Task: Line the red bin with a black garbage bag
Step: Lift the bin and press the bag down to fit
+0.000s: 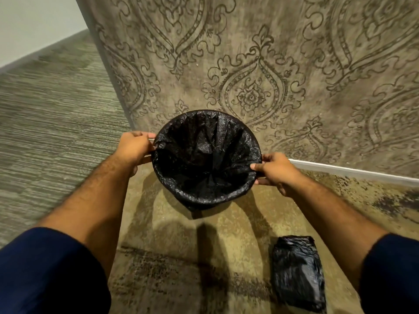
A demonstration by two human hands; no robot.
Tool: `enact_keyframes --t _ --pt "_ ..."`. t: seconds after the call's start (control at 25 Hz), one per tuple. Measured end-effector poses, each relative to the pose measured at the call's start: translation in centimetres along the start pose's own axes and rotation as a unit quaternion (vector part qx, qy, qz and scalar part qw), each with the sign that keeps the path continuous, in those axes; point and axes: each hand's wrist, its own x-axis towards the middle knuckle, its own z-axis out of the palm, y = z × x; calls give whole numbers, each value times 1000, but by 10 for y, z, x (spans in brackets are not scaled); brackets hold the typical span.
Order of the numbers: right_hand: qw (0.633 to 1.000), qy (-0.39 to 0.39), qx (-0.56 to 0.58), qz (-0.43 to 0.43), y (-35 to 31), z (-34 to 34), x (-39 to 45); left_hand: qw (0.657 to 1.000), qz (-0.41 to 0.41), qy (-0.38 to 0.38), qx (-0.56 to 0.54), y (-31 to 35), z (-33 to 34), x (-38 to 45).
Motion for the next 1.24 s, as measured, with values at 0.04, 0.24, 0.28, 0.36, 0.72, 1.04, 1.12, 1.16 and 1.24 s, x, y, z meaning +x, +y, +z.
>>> enact_keyframes --t 0.04,0.24,0.28,0.36,0.72,1.04,1.12,1.16,1.24 --pt "1000 2 -15 -3 -4 3 10 1000 0 -2 -12 -3 0 6" --pt "997 33 -64 -14 -18 12 45 999 -1 -20 -42 -20 12 30" --pt "996 44 -72 -13 -22 11 51 999 2 -20 -46 -24 16 35" --pt "994 60 -88 -7 -27 9 63 998 3 -21 -53 -29 25 44" --pt "989 99 -102 -29 -46 9 80 995 36 -52 -83 -42 45 60" --pt "982 109 -144 -52 -53 15 80 999 21 -6 -36 -46 53 73" --pt "982 106 -147 -48 -52 14 78 999 20 -6 -32 -46 54 74" --pt "984 106 -134 -47 -51 15 78 999 22 -9 -30 -46 55 74" --pt "988 109 -105 -43 -51 17 76 999 26 -14 -27 -47 55 73"
